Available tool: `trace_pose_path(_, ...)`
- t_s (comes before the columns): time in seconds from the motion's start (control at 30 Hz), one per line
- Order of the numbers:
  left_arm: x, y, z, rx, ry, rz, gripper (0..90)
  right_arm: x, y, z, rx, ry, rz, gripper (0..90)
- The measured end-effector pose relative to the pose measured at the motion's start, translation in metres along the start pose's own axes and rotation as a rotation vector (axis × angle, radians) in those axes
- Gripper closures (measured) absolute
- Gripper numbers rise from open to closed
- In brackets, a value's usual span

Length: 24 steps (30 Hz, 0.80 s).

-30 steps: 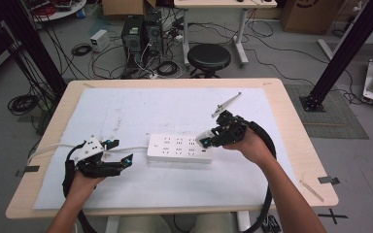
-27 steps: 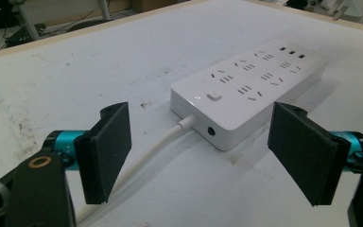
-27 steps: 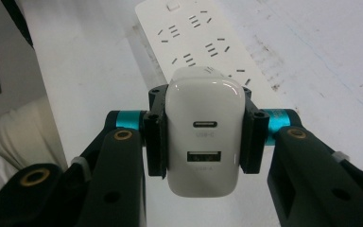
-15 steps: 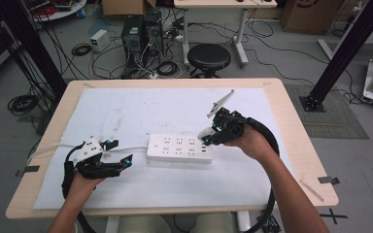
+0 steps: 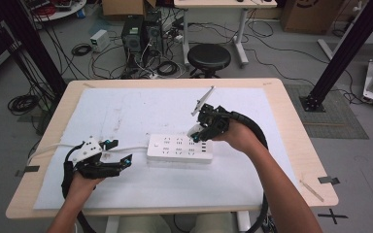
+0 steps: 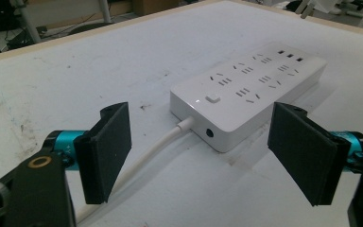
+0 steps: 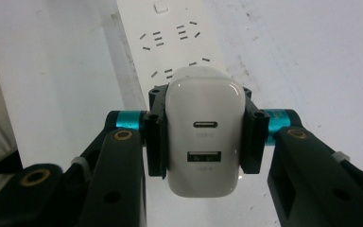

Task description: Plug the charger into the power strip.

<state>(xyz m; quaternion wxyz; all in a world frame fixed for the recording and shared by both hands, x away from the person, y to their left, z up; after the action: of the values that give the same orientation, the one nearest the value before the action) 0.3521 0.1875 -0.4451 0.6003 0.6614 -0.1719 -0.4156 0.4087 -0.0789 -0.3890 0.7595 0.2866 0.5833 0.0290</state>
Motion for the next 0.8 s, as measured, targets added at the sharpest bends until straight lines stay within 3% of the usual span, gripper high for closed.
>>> trace_pose_path(0.47, 0.001, 0.000, -0.002, -0.003, -0.004, 0.003, 22.4, 0.021, 0.012, 0.004, -0.056, 0.043, -0.073, 63.0)
trace_pose_path(0.73, 0.001, -0.002, -0.003, -0.007, -0.005, 0.002, 22.3, 0.039, 0.001, 0.011, -0.123, 0.061, -0.152, 63.0)
trace_pose_path(0.8, 0.001, -0.003, -0.004, -0.006, -0.005, -0.001, 22.4, 0.045, -0.001, 0.013, -0.173, 0.058, -0.158, 63.1)
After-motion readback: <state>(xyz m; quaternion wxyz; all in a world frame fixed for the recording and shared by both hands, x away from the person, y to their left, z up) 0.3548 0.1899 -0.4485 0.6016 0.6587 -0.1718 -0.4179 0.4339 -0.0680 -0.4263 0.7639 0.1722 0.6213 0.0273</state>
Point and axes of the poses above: each handheld gripper's, and its own axes: x roughly forward along the jaws, y roughly out of its top, z roughly to its right, the point moved 9 cm from there along x, roughly forward along the jaws, and after that the axes turned 7 degrees about -y, right-handed, at the moved point
